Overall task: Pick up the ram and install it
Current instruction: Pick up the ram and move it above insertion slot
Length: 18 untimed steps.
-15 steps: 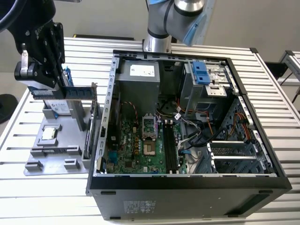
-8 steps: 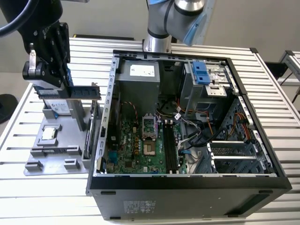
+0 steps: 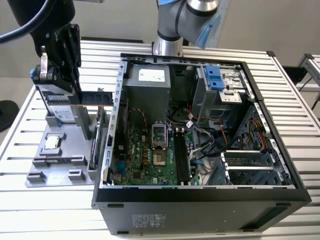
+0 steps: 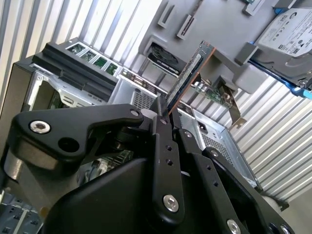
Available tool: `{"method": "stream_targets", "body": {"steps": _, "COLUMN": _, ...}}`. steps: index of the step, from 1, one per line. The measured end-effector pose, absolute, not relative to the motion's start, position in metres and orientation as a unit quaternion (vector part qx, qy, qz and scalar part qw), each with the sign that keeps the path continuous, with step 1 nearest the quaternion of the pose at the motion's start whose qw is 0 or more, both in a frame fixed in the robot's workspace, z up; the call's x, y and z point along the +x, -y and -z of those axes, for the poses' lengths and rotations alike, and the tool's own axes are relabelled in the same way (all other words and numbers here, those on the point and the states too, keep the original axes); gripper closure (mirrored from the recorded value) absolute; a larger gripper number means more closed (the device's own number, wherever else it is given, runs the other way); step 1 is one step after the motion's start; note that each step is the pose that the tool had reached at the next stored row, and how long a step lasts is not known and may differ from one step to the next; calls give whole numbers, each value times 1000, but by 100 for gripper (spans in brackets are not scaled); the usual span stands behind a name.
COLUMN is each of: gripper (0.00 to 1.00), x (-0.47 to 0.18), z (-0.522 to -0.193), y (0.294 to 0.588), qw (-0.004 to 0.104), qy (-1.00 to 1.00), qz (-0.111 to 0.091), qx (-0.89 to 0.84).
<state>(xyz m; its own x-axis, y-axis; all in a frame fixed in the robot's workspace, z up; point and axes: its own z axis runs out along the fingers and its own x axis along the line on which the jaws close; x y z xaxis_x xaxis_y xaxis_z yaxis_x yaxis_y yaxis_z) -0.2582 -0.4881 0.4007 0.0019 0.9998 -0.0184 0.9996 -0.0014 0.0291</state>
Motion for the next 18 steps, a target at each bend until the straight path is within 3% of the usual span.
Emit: {"method": "stream_targets", "body": {"steps": 18, "gripper": 100, "x": -233, "z": -400, "y": 484, "qw": 17, "qy": -706, "qz": -4, "qx": 708}}
